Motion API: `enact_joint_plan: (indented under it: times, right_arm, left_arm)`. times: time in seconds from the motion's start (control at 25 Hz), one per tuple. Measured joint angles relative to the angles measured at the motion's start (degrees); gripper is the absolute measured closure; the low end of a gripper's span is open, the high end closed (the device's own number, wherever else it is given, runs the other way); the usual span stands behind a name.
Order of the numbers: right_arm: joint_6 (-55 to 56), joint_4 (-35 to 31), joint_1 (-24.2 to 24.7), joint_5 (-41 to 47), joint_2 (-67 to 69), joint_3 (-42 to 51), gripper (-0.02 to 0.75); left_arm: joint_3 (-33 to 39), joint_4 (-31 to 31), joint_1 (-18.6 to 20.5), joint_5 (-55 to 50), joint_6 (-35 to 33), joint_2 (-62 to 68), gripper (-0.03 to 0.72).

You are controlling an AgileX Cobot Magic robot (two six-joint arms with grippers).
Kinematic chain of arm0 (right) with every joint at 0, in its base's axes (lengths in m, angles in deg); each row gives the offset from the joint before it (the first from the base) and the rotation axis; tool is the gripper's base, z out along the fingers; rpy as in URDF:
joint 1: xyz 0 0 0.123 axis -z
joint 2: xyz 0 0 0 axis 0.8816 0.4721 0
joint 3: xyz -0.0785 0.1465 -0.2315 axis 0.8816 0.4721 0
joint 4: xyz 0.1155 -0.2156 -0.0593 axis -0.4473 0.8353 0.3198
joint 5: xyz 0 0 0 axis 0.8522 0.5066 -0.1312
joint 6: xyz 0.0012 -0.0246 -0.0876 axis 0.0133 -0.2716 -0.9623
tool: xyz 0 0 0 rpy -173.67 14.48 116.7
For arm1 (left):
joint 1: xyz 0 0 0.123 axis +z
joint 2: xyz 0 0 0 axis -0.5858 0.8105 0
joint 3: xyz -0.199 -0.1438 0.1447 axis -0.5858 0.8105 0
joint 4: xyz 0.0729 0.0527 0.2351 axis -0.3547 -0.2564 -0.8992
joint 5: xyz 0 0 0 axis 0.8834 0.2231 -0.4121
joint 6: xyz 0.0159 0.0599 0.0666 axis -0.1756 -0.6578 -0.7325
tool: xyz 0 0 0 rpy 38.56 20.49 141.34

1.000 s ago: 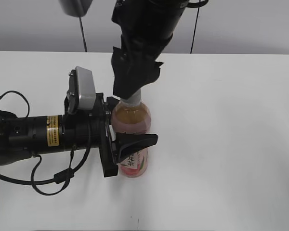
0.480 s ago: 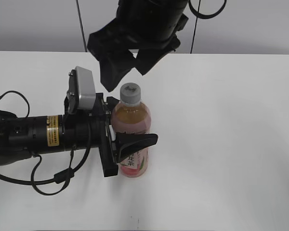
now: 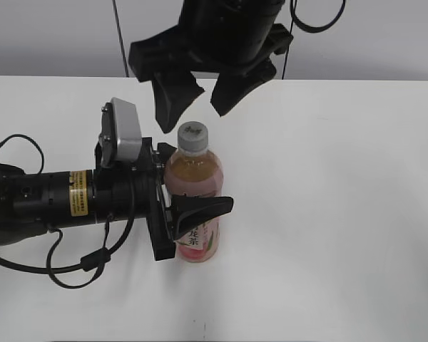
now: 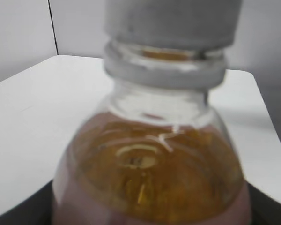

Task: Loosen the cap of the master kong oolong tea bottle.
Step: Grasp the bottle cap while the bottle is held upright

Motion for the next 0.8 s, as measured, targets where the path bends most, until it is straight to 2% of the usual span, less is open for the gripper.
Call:
enact_joint_plan:
  times: [0.16, 0.4, 0.8]
  right_arm:
    - [0.2, -1.4, 0.0, 0.0, 0.0, 1.3, 0.190]
    - [0.3, -0.2, -0.9, 0.1, 0.0, 1.4, 0.259]
    - [0.3, 3.4, -2.7, 0.1, 0.0, 1.4, 0.267]
  left_arm:
    - [0.0, 0.1, 0.0, 0.0, 0.1, 0.0, 0.248]
    - [0.0, 0.2, 0.0, 0.0, 0.1, 0.0, 0.248]
    - [0.0, 0.2, 0.0, 0.0, 0.1, 0.0, 0.248]
